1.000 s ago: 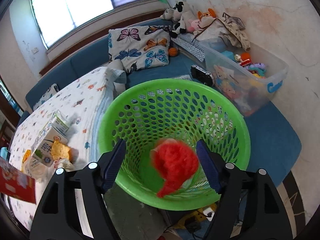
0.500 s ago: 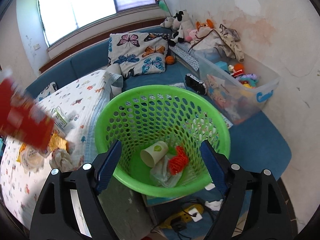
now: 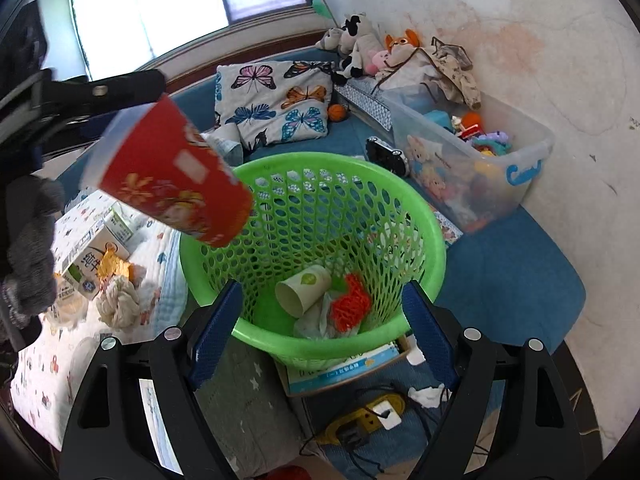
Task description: Collect trash
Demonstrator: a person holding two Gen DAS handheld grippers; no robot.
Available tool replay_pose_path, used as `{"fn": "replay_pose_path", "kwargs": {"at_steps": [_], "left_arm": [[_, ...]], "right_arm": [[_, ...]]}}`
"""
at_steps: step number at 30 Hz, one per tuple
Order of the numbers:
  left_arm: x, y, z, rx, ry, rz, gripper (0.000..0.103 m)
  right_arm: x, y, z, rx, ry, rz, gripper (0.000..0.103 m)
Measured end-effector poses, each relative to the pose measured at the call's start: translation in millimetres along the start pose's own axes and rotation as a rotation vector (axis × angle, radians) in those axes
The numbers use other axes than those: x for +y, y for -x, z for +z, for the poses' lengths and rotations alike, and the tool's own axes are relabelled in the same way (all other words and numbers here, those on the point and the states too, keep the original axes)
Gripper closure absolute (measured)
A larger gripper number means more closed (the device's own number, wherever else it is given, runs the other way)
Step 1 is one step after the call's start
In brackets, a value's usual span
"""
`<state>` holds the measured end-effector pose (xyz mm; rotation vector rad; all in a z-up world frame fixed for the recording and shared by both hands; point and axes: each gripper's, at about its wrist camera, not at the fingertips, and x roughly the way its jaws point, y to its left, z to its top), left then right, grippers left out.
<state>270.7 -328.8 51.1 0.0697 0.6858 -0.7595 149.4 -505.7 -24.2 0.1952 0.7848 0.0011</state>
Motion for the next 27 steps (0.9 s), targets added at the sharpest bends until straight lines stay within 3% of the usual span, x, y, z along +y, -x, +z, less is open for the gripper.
{"fn": "replay_pose_path", "kwargs": {"at_steps": [6,11,16,20,27], "left_arm": [[2,-15,-6,0.041,0.030,-0.035,0.016],[6,-1,-11,0.019,0.036,-0.056,0.014],[18,33,-21,-0.015,0.058,-0.045,0.014],[33,67,-37,-0.042,0.058,-0.001,0.014],[77,129,-77,-0.083,0.144,0.086,0.014]], "right_arm": [[2,0,-3,0.001,0.002,0.012,0.022],[8,3,-5,-0.003,0.008,0.026,0.022],[22,8,-8,-0.008,0.031,0.045,0.022],[37,12,-12,-0.013,0.050,0.070,0.022],[72,14,-20,-0.003,0.098,0.114,0.022]]}}
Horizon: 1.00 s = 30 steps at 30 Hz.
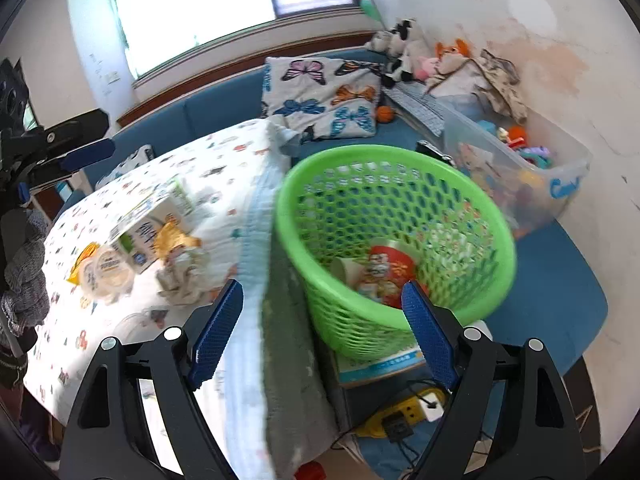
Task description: Collect trash
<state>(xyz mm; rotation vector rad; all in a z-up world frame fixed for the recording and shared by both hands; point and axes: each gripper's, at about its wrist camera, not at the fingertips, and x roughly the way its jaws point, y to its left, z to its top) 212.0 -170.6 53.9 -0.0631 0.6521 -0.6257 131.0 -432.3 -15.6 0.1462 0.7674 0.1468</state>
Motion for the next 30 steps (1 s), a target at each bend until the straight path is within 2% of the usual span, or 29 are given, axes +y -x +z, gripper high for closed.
{"fn": "replay_pose_path", "kwargs": {"at_steps": [9,12,20,30], "left_arm": [[54,60,-34,-0.036,0.045,0.147,0.014],[70,74,-49,-0.039,0.081,0.170,0.014],[95,92,-75,-0.028,0.147,0.209,0.014],[108,105,-108,0.001,0.169,0.225,0.014]], "right_arm": [[56,-14,-3,0.029,0.054,0.090,0.022],[74,-25,-3,0.050,0.080,0.117,0.022],[109,-63,0,0.103,0.133,0.161,0.022],[120,-107,6,0.161,0.152,0.150,0.022]]}}
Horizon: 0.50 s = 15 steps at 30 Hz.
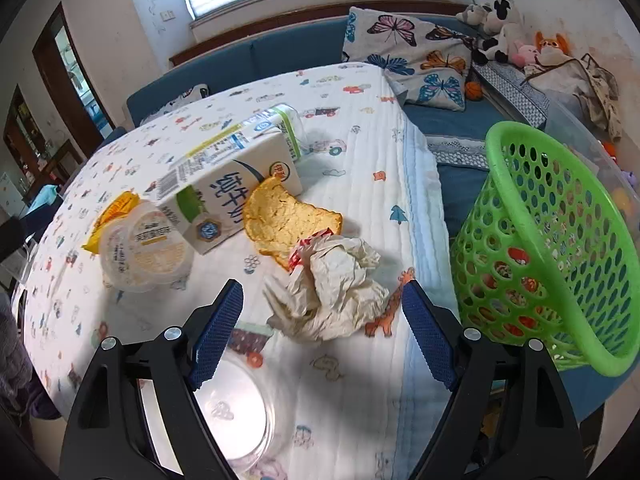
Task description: Collect trash
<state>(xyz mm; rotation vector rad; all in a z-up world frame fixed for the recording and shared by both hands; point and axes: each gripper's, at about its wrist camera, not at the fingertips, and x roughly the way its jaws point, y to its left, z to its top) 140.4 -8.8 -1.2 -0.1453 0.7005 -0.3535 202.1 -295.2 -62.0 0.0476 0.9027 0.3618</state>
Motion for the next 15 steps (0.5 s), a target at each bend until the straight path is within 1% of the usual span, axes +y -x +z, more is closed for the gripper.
{"fn": "replay_pose_path", "kwargs": {"at_steps": [4,8,9,10,13,15], "left_arm": [[5,2,-10,0.016,-0.016,0.011,0.014],[6,-1,-20,0.039,-0.054,0.030,0.014],[7,-4,-22,0.048,-0.062,0.034,0.014],[7,-6,-23,0.054,-0.067,0.038,0.014],[5,-13,-25,0.066,-0.087,0.036,0.015],[1,-18,-25,0.072,-0.117,0.038,0.016]], "right_arm": [[-2,-12,2,0.023,-0.001,-0.008,0.022],[0,-17,2,0.034,0.007,-0.009,0.029],[0,-18,2,0.034,0.010,-0.010,0.032],[1,-18,1,0.034,0.012,-0.011,0.038],[1,-17,-1,0.033,0.007,-0.009,0.040],[1,-15,-2,0.029,0.006,-0.009,0.041]]}}
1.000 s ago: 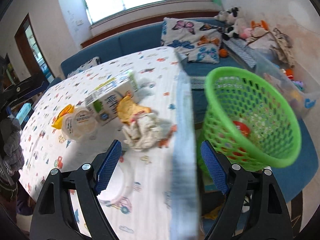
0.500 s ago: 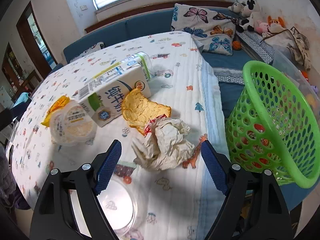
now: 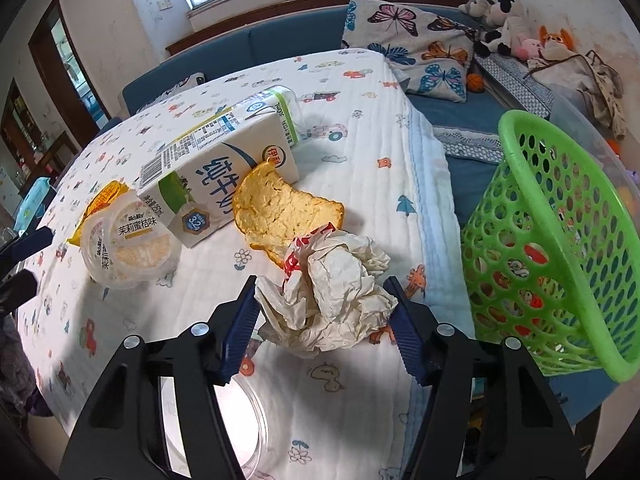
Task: Collect trash
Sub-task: 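Grasp the crumpled white tissue with right gripper while left gripper grasps the clear plastic container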
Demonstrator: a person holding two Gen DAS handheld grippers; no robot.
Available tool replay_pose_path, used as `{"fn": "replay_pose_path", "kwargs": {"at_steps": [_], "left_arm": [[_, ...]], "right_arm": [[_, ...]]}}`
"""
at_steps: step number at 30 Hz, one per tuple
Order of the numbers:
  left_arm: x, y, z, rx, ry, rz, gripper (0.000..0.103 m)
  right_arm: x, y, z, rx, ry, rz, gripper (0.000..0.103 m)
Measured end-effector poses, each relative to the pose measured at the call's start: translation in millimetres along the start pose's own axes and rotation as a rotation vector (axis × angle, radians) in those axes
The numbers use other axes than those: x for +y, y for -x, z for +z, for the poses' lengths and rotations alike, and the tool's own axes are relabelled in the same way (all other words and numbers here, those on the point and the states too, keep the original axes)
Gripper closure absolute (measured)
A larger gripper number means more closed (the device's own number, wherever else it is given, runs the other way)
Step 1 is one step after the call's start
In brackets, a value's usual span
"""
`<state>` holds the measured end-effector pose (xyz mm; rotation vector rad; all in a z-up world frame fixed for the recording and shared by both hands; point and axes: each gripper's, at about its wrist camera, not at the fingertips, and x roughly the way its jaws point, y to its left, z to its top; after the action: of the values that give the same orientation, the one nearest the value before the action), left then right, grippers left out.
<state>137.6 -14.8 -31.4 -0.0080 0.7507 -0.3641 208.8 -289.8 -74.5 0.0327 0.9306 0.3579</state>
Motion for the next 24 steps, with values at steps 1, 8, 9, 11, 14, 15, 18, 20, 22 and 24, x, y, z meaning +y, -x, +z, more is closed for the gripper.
{"fn": "replay_pose_path", "kwargs": {"at_steps": [1,8,9,11,14,15,18,20,22,24], "left_arm": [[-2,-2,1,0.000,-0.017,-0.002,0.016],[-9,-26,4,0.035,-0.119,-0.004,0.017],[-9,-29,5,0.041,-0.132,-0.006,0.017],[-6,-36,6,0.053,-0.153,-0.013,0.019],[-1,-43,7,0.067,-0.164,-0.036,0.020],[1,-46,7,0.074,-0.172,-0.039,0.020],[4,-53,9,0.086,-0.197,-0.048,0.020],[4,-58,9,0.095,-0.219,-0.051,0.020],[3,-65,7,0.106,-0.246,-0.048,0.021],[4,-70,6,0.114,-0.262,-0.047,0.025]], "right_arm": [[0,3,-1,-0.005,-0.003,0.002,0.042],[0,23,-3,-0.037,-0.010,0.022,0.042],[0,25,-3,-0.041,-0.011,0.024,0.042],[1,32,-4,-0.050,-0.010,0.028,0.042],[3,39,-5,-0.057,-0.014,0.042,0.042],[4,40,-5,-0.058,-0.016,0.046,0.042],[6,45,-6,-0.062,-0.019,0.056,0.042],[8,47,-6,-0.061,-0.014,0.057,0.042],[9,48,-6,-0.062,-0.016,0.059,0.042],[9,49,-7,-0.065,-0.018,0.063,0.042]]}}
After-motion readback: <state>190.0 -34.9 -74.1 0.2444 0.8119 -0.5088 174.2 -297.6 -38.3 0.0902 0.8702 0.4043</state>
